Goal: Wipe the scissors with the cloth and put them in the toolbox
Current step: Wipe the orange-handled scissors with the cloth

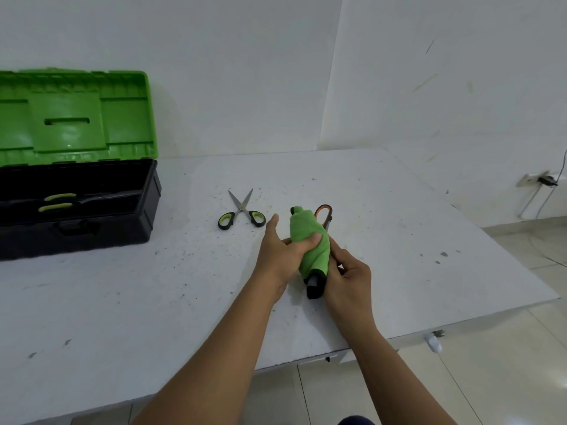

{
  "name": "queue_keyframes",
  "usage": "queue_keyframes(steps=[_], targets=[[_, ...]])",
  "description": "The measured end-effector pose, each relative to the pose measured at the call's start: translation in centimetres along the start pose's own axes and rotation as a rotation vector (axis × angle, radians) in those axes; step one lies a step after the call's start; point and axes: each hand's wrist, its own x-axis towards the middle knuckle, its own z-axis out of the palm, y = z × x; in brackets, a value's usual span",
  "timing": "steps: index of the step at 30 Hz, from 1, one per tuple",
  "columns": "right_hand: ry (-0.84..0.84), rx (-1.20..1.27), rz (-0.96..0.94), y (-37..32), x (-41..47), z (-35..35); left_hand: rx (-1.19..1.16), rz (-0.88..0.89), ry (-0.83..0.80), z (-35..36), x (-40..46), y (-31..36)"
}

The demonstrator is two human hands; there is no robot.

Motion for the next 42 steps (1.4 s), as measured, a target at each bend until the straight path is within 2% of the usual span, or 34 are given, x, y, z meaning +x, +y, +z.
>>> queue_keyframes(steps=[3,6,13,17,26,31,34,39,42], targets=[[-0.030,-0.022,-0.041,0.1,0.0,0.2,0.002,0.020,0.116,0.3,0.7,0.3],[-0.069,-0.033,-0.054,0.2,-0.3,0.4,-0.107,0.033,0.234,0.1,1.7,0.9],[-0.024,0.061,0.055,-0.1,0.3,-0.5,-0.004,-0.055,0.057,1.1,0.0,-0.8],[-0.035,0.041,0.044,0.1,0.2,-0.3,0.015,0.007,0.149,1.4,0.4,-0.8],[-0.080,0.048,0.002,-0.9,-0.2,-0.3,-0.136,-0.022,0.255,1.3,2.1,0.3],[0.040,0.114,0.091,-0.3,-0.4,-1.1,-0.183,0.033,0.323,-0.1,3.2,1.9],[0.077,0.108,0.095,-0.1,-0.1,-0.9,-0.051,0.007,0.239,-1.4,2.7,3.0],[0.044,0.037,0.066,-0.3,-0.1,-0.4,0.471,-0.016,0.033,-1.5,0.9,3.3],[0.068,0.020,0.075,-0.3,0.0,-0.4,0.733,0.012,0.014,-1.6,0.4,2.2]])
